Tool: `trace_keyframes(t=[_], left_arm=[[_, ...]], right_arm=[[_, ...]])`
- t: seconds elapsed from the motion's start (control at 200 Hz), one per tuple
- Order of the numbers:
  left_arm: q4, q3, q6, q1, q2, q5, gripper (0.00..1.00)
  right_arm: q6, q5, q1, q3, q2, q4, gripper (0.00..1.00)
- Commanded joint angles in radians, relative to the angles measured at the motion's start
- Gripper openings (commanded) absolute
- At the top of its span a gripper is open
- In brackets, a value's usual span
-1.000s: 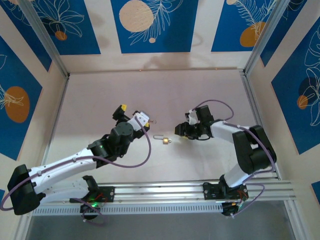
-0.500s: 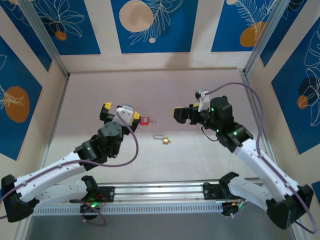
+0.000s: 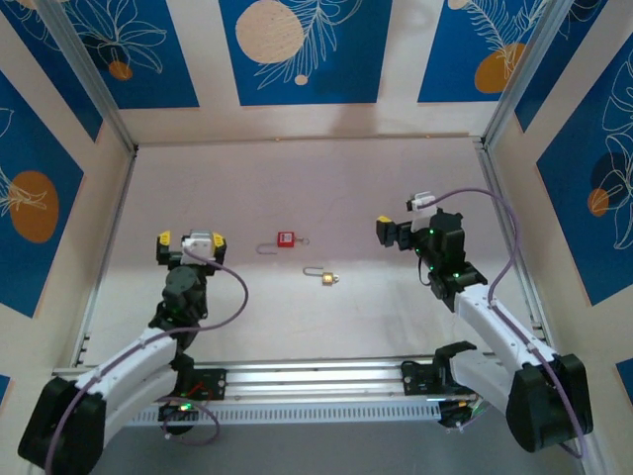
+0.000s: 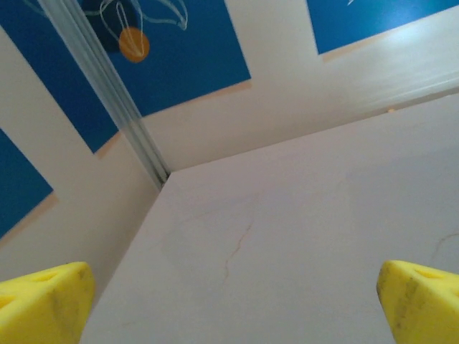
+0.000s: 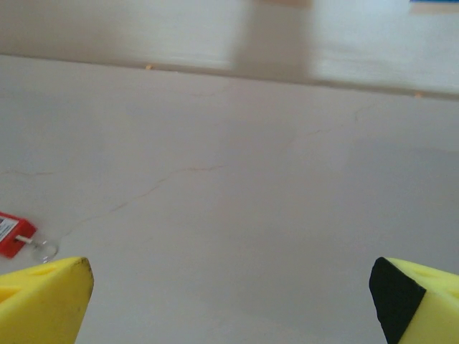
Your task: Unlock with the key
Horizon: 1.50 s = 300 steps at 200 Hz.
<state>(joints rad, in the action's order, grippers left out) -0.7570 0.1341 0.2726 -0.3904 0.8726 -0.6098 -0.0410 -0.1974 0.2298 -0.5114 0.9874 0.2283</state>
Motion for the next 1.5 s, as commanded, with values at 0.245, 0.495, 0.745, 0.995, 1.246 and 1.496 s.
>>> trace_keyframes(t=[0.245,0.495,0.745,0.995,1.246,1.496], left_arm=[[-0.623,-0.020,-0.046,0.097,0.563,0.128,1.00],[-0.577,0.045,-0.148,0.180,0.699,0.273,1.00],[-0.316,0.187,-0.195,0.216,0.706,0.264,1.00],[-0.270,0.206,-0.216,0.245,0.702,0.298,1.00],[-0.269,0.206,-0.216,0.245,0.701,0.298,1.00],[-0.268,0.206,-0.216,0.245,0.701,0.298,1.00]], right_arm=[[0.066,0.216,-0.132,0.148,0.227,0.382,0.99],[0.008,0.289,-0.234,0.213,0.504,0.763,0.99],[-0.060,0.201,-0.256,0.091,0.543,0.583,0.99],[-0.056,0.197,-0.253,0.087,0.540,0.570,0.99],[-0.047,0.161,-0.238,0.086,0.539,0.563,0.99],[-0.045,0.158,-0.234,0.086,0.539,0.566,0.99]])
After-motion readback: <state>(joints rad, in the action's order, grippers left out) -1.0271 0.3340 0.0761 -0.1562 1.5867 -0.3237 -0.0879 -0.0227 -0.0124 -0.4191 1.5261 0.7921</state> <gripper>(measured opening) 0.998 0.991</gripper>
